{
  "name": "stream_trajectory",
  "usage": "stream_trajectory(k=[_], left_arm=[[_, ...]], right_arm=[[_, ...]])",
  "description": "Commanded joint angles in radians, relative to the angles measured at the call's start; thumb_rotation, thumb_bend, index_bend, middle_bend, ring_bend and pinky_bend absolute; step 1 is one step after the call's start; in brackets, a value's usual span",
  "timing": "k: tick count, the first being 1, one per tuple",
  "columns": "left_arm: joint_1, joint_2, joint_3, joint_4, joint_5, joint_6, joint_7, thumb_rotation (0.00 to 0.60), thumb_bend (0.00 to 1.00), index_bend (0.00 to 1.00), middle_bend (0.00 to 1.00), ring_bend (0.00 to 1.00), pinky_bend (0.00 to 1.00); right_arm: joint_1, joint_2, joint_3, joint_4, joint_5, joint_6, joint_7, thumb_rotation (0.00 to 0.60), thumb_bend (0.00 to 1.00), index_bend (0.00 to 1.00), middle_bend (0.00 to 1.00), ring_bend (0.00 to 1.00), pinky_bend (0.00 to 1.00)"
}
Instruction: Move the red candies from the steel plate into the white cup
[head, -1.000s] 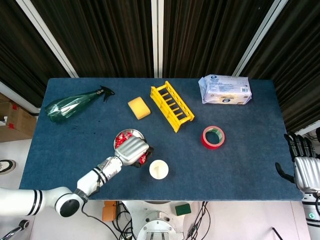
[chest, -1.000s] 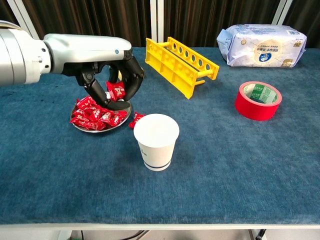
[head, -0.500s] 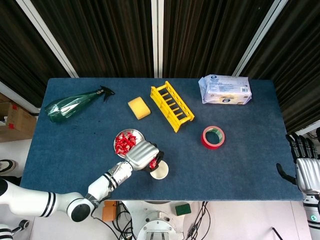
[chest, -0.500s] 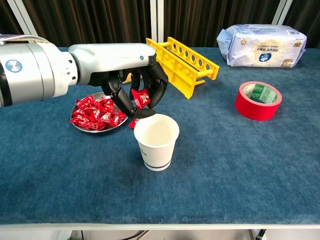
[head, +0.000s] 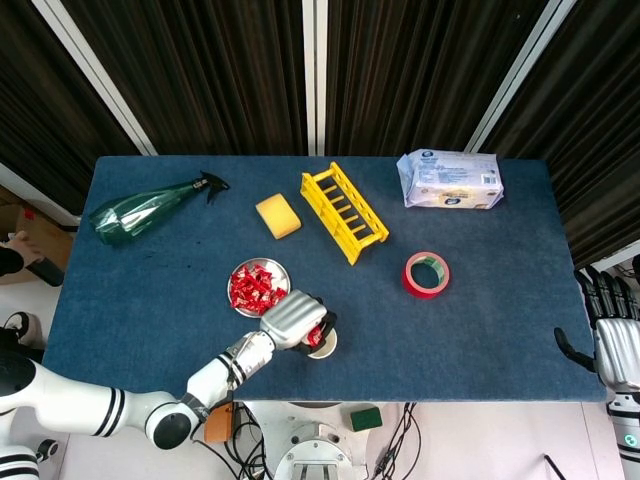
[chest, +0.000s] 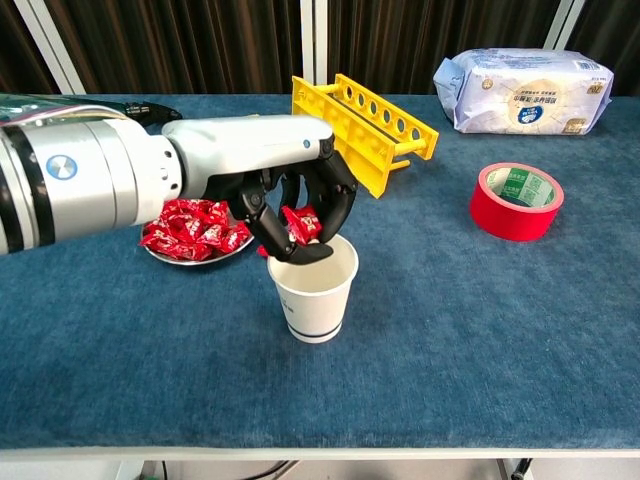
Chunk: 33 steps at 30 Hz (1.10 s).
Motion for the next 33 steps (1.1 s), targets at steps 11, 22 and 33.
stream_trajectory(k=[11, 22, 33], left_arm=[[0.008, 0.002, 0.007, 0.006, 0.06, 0.008, -0.029, 0.6, 0.34, 0.32, 0.43, 0.38, 0.5], [0.054, 0.096, 0.0, -0.036, 0.128, 0.095, -0.02, 0.6, 0.33, 0.31, 0.41, 0.37, 0.5], [0.095, 0.177, 0.068, 0.083, -0.02, 0.087, 0.111, 0.6, 0.26, 0.24, 0.26, 0.19, 0.29]], right_arm=[[-0.001, -0.001, 0.002, 0.001, 0.001, 0.001, 0.001, 0.6, 0.3, 0.0, 0.0, 0.0, 0.0], [-0.002, -0.001, 0.001, 0.002, -0.002, 0.003, 0.002, 0.6, 0.3, 0.0, 0.0, 0.0, 0.0], [0.003, -0.007, 0.0, -0.002, 0.001, -0.01, -0.017, 0.6, 0.3, 0.0, 0.0, 0.0, 0.0]])
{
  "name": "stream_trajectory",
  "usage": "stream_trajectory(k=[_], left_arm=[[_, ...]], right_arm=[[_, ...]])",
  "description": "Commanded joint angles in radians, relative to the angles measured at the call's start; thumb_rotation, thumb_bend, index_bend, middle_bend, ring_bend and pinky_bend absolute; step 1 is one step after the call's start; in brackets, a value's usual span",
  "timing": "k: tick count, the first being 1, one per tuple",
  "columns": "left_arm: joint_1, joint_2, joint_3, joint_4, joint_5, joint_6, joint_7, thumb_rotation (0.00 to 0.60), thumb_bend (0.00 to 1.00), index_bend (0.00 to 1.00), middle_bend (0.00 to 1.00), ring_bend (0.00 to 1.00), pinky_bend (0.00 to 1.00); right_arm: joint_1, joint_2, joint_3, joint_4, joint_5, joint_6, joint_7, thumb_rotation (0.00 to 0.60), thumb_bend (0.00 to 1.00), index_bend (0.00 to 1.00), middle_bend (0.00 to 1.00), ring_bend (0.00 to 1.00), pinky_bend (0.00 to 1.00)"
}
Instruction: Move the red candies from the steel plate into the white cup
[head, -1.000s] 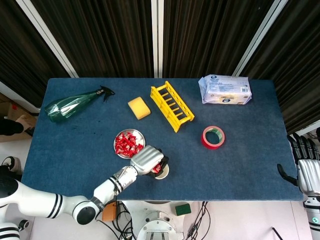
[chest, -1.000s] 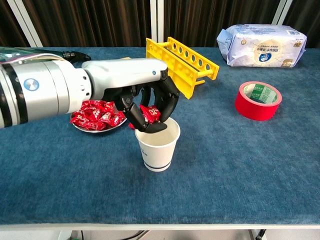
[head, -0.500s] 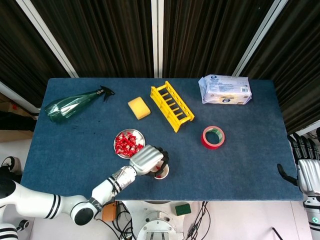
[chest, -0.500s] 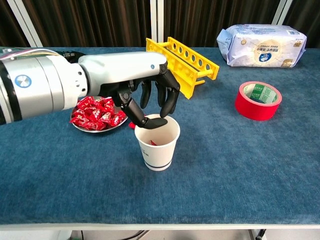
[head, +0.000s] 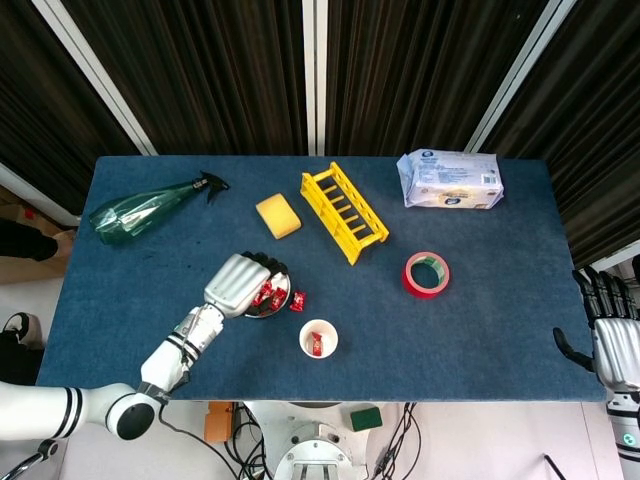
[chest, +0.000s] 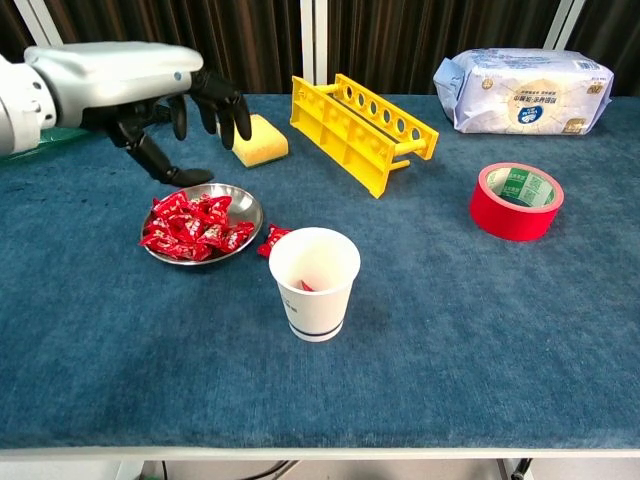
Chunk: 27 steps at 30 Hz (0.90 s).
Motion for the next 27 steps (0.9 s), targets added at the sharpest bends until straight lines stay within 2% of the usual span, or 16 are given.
stream_trajectory(k=[1, 9, 15, 27], left_arm=[[0.002, 0.0, 0.03, 0.06, -0.053, -0.043, 0.033, 0.6, 0.25, 0.23, 0.24, 0.17, 0.27], [0.007, -0.042, 0.046, 0.162, -0.078, -0.086, 0.02, 0.6, 0.25, 0.22, 0.2, 0.13, 0.25], [0.0, -0.062, 0.043, 0.197, -0.087, -0.084, 0.051, 0.6, 0.25, 0.26, 0.16, 0.09, 0.25], [-0.006, -0.083, 0.025, 0.239, -0.112, -0.081, 0.073, 0.6, 0.25, 0.34, 0.16, 0.09, 0.25]], right_arm=[[0.001, -0.003, -0.001, -0.001, 0.001, -0.003, -0.006, 0.6, 0.3, 0.0, 0.0, 0.0, 0.0], [0.006, -0.005, 0.001, -0.001, 0.011, -0.015, -0.014, 0.6, 0.3, 0.0, 0.0, 0.0, 0.0], [0.008, -0.006, 0.002, -0.001, 0.015, -0.021, -0.017, 0.6, 0.3, 0.0, 0.0, 0.0, 0.0], [0.014, -0.008, 0.004, -0.003, 0.027, -0.035, -0.028, 0.6, 0.3, 0.0, 0.0, 0.0, 0.0]])
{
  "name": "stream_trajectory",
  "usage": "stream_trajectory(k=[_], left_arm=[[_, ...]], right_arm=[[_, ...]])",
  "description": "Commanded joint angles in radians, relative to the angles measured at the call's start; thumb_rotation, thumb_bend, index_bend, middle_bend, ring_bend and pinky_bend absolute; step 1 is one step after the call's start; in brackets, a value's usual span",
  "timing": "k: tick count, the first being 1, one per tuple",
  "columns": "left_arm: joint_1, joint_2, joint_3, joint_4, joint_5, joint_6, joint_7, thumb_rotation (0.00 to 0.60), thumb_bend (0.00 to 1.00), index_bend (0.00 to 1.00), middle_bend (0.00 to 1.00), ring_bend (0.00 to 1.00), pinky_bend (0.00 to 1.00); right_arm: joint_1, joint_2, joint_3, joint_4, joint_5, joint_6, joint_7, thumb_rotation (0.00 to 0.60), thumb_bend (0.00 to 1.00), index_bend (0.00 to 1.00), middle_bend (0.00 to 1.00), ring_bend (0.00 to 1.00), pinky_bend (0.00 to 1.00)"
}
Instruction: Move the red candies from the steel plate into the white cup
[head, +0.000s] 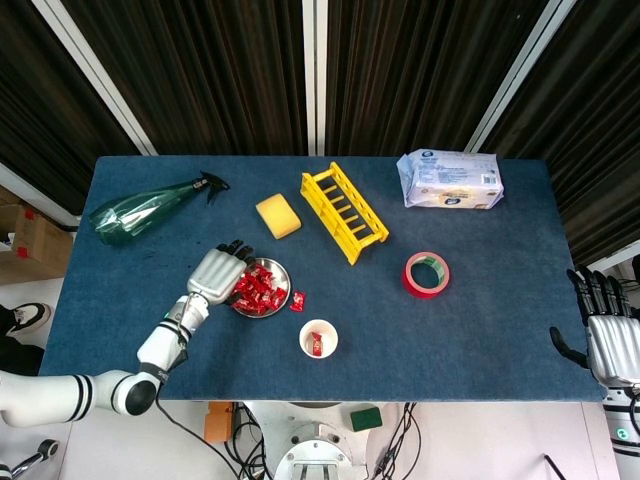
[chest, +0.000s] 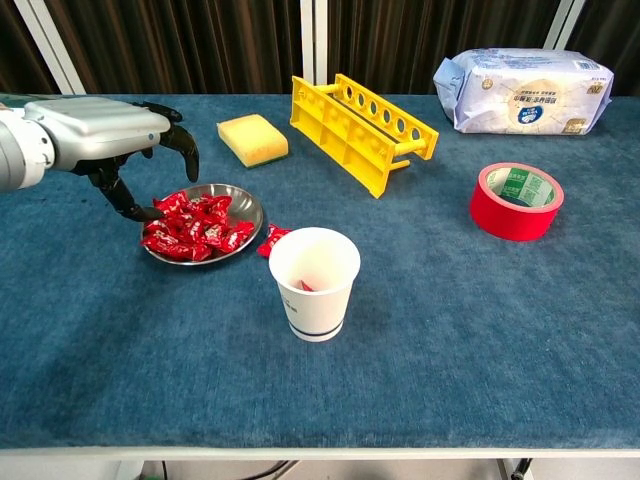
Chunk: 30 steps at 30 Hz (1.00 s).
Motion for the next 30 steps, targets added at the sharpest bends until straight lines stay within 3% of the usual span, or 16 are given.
stream_trajectory(k=[1, 14, 30], left_arm=[[0.001, -0.012, -0.002, 0.014, 0.001, 0.001, -0.003, 0.6, 0.25, 0.34, 0.16, 0.09, 0.25], [0.011, -0.055, -0.005, 0.072, 0.014, -0.006, -0.018, 0.6, 0.26, 0.43, 0.17, 0.09, 0.25], [0.012, -0.065, -0.013, 0.088, 0.01, -0.011, -0.005, 0.6, 0.27, 0.47, 0.19, 0.09, 0.25]], right_arm=[[0.0, 0.0, 0.0, -0.001, 0.001, 0.0, -0.001, 0.6, 0.3, 0.0, 0.0, 0.0, 0.0], [0.0, 0.001, 0.001, -0.001, 0.006, -0.002, -0.002, 0.6, 0.3, 0.0, 0.0, 0.0, 0.0], [0.001, 0.0, 0.002, -0.002, 0.008, -0.002, -0.006, 0.6, 0.3, 0.0, 0.0, 0.0, 0.0]])
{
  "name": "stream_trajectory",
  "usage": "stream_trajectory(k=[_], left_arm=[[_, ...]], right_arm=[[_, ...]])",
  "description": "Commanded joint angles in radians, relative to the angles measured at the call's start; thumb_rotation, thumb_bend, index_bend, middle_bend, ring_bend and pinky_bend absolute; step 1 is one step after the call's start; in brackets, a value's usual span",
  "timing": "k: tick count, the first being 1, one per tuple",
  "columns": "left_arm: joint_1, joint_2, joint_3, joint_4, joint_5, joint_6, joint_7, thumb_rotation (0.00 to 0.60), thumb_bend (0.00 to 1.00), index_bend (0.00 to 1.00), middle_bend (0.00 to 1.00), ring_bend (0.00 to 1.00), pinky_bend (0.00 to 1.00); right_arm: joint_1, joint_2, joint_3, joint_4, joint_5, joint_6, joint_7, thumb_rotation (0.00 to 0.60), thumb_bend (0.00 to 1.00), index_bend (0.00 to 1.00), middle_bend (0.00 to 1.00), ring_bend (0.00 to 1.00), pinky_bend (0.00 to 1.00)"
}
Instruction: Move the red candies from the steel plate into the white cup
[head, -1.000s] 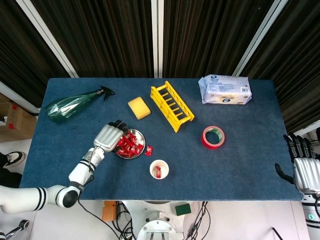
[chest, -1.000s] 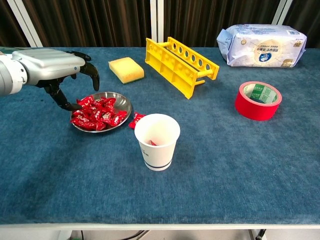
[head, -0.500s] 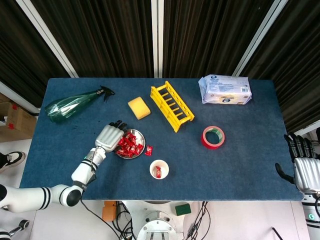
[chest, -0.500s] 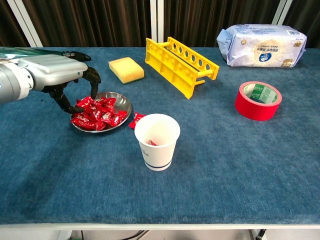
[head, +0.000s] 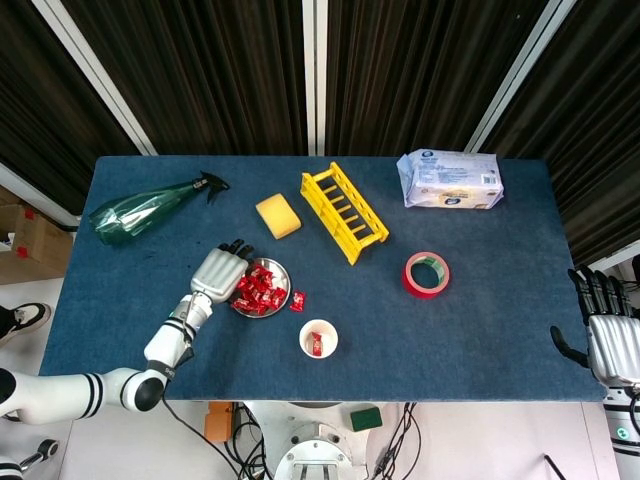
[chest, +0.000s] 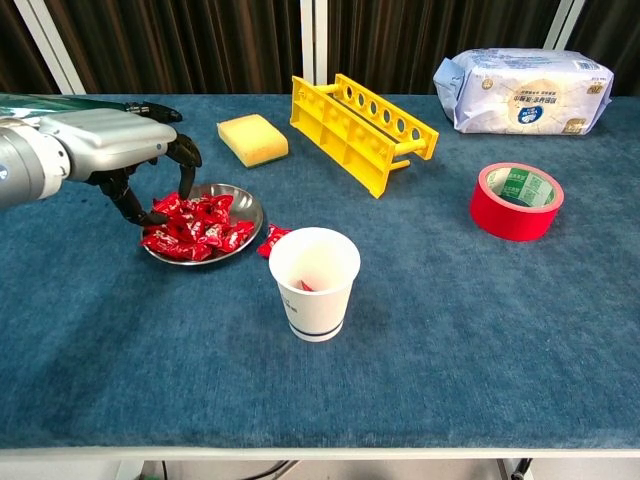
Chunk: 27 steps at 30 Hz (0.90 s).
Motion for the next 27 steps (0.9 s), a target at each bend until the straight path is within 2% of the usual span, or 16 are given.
stream_trajectory(k=[1, 19, 27], left_arm=[[0.0, -0.002, 0.0, 0.002, 0.001, 0.0, 0.002, 0.6, 0.28, 0.48, 0.19, 0.09, 0.25], [0.004, -0.018, 0.0, 0.021, 0.011, 0.008, 0.021, 0.6, 0.34, 0.56, 0.23, 0.09, 0.26], [0.021, 0.018, 0.0, -0.044, 0.048, 0.04, 0.014, 0.6, 0.34, 0.57, 0.23, 0.09, 0.26]], right_arm=[[0.0, 0.0, 0.001, 0.0, 0.001, 0.0, 0.0, 0.6, 0.3, 0.0, 0.0, 0.0, 0.0], [0.0, 0.001, -0.001, 0.0, -0.001, 0.0, 0.001, 0.6, 0.3, 0.0, 0.0, 0.0, 0.0], [0.0, 0.001, -0.001, 0.0, -0.002, 0.001, 0.001, 0.6, 0.3, 0.0, 0.0, 0.0, 0.0]])
